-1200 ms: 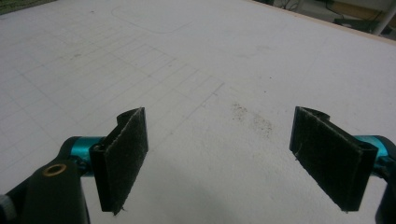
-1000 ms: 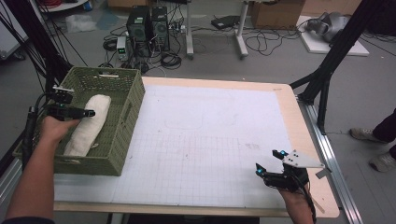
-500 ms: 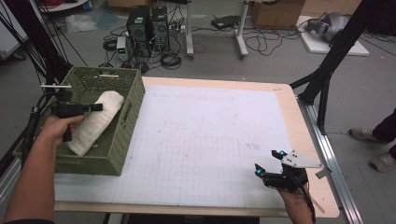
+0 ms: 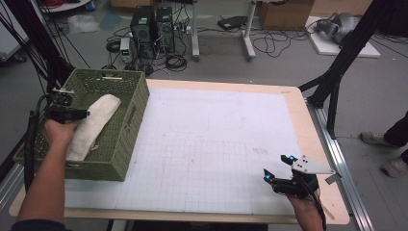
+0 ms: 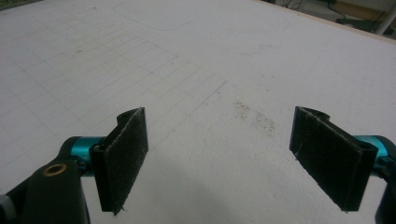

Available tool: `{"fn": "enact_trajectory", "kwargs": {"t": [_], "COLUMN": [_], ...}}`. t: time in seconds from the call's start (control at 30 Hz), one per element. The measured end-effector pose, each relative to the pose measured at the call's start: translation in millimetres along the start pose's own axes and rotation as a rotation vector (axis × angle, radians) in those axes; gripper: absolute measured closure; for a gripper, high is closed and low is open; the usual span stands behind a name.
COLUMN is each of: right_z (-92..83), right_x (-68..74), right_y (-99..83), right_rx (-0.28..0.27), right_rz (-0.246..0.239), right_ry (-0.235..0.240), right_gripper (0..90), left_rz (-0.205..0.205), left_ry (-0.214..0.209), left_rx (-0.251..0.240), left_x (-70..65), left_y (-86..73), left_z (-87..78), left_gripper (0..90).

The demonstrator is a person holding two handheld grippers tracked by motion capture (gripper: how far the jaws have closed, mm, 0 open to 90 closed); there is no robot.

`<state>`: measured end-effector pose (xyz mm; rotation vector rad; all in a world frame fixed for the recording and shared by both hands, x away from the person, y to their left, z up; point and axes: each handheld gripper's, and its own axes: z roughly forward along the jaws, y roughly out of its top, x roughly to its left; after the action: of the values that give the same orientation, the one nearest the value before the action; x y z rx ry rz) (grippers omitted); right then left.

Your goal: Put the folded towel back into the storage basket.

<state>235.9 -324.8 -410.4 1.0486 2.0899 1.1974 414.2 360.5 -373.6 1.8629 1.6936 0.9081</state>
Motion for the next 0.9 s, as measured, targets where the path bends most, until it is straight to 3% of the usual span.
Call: {"fn": "enact_trajectory", "kwargs": {"t": [0.03, 0.07, 0.1, 0.13, 0.17, 0.23, 0.3, 0.33, 0.4, 0.5, 0.57, 0.7, 0.77, 0.83, 0.9], "right_z": [-0.4, -0.8, -0.8, -0.8, -0.1, 0.3, 1.4, 1.6, 2.3, 1.5, 0.4, -1.5, -3.0, -3.9, -4.2], "right_x": [0.6, 0.7, 0.8, 0.8, 0.5, 0.7, 2.4, 2.5, 2.8, 2.0, 1.0, -0.7, -1.4, -1.0, -1.0], "right_y": [0.2, 0.3, 0.4, 0.4, 0.3, 0.3, 0.4, 0.2, -0.1, -0.9, -1.5, -2.3, -2.3, -1.7, -0.9], "right_rx": [0.000, 0.002, 0.001, 0.001, 0.001, 0.003, 0.006, 0.008, 0.010, 0.012, 0.011, 0.005, 0.002, -0.003, -0.005], "right_rz": [0.001, -0.003, -0.002, -0.002, -0.002, -0.001, -0.004, -0.007, -0.006, 0.001, 0.003, 0.006, 0.011, 0.013, 0.003], "right_ry": [0.003, 0.003, 0.002, 0.002, -0.001, -0.001, 0.004, 0.005, 0.005, 0.005, 0.003, 0.002, 0.001, 0.000, 0.000], "right_gripper": [18.2, 18.2, 18.2, 18.2, 18.2, 18.2, 18.2, 18.2, 18.2, 18.2, 18.2, 18.2, 18.2, 18.2, 18.2], "left_rz": [0.000, 0.024, 0.047, 0.047, 0.069, 0.125, 0.173, 0.209, 0.230, 0.236, 0.219, 0.209, 0.195, 0.138, 0.103], "left_ry": [0.000, -0.135, -0.209, -0.209, -0.282, -0.319, -0.284, -0.214, -0.135, -0.014, 0.004, 0.044, 0.096, 0.100, 0.070], "left_rx": [0.000, -0.063, -0.088, -0.088, -0.099, -0.054, -0.006, 0.016, 0.044, 0.181, 0.249, 0.238, 0.250, 0.201, 0.121], "left_x": [0.0, -5.0, -8.2, -8.2, -11.3, -15.2, -15.4, -14.4, -12.8, -9.5, -8.3, -7.8, -4.6, -1.4, -0.9], "left_y": [0.0, 1.0, 1.1, 1.1, 0.3, -2.6, -6.0, -7.6, -9.2, -15.9, -20.3, -17.9, -16.4, -11.4, -6.4], "left_z": [0.0, -4.4, -5.7, -5.7, -5.1, -0.1, 6.2, 10.5, 14.6, 26.0, 31.8, 29.2, 25.9, 18.3, 6.9], "left_gripper": [53.2, 59.2, 65.9, 71.1, 74.4, 79.4, 82.6, 82.5, 80.0, 70.4, 62.1, 54.4, 53.0, 48.1, 46.1]}}
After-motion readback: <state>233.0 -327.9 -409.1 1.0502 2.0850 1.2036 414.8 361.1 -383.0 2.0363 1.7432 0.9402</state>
